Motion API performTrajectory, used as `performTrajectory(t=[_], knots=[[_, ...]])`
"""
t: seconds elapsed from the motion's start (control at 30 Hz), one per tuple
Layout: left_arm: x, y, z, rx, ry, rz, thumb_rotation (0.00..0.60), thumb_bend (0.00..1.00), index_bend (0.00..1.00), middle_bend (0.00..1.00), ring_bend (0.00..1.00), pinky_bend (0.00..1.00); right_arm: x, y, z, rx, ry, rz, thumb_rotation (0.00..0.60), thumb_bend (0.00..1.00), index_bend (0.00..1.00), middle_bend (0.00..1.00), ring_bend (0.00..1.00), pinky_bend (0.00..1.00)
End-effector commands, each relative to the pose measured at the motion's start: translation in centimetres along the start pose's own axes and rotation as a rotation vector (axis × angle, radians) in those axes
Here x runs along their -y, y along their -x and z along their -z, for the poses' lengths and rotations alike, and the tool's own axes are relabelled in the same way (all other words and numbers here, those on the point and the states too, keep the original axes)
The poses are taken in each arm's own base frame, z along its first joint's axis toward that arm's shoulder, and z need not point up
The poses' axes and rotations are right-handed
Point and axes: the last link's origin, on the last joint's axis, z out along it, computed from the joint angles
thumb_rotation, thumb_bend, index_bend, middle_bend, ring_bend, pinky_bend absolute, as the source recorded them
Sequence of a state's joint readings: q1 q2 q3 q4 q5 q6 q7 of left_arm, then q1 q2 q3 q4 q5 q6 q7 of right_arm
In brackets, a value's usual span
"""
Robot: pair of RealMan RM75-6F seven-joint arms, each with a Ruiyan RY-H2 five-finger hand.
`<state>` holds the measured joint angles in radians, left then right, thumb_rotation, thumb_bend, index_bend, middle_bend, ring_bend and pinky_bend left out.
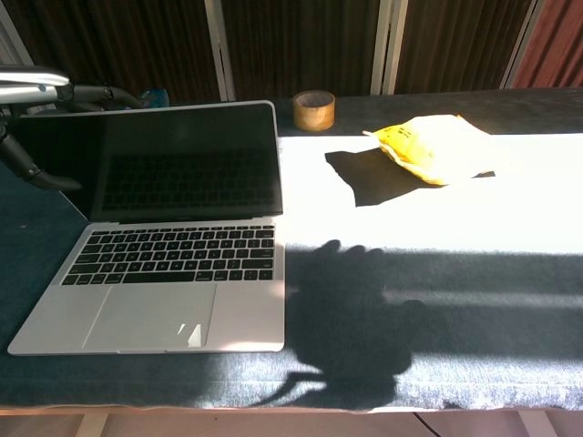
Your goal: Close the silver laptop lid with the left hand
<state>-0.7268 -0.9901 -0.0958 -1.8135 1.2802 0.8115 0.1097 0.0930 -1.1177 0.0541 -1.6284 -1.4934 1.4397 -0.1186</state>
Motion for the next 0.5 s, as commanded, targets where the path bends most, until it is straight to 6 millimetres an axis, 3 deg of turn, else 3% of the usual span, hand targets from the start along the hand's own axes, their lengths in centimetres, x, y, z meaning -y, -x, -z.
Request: performTrajectory(t=[0.03, 0.27, 0.5], knots=[[-0.3, 0.6, 1.6, 0.029, -0.009, -0.027, 0.600, 0.26, 0.11, 0.33, 0.20, 0.22, 0.3, 0.3, -0.1, 0.014, -0.011, 0.008, 0.600, 0.26, 0.00, 0.00, 0.00, 0.00], [-1.2, 0.4, 3.4, 0.020, -0.007, -0.086, 0.600, 0.26, 0.11, 0.33, 0.20, 0.22, 0.5, 0.6, -0.2, 0.020, -0.008, 0.018, 0.600, 0.26, 0.00, 0.00, 0.00, 0.00], [-1.3, 1.6, 5.4, 0.086, -0.032, -0.121, 0.600, 0.26, 0.11, 0.33, 0.20, 0.22, 0.5, 0.6, -0.3, 0.016, -0.001, 0.019, 0.600, 0.26, 0.00, 0.00, 0.00, 0.00]])
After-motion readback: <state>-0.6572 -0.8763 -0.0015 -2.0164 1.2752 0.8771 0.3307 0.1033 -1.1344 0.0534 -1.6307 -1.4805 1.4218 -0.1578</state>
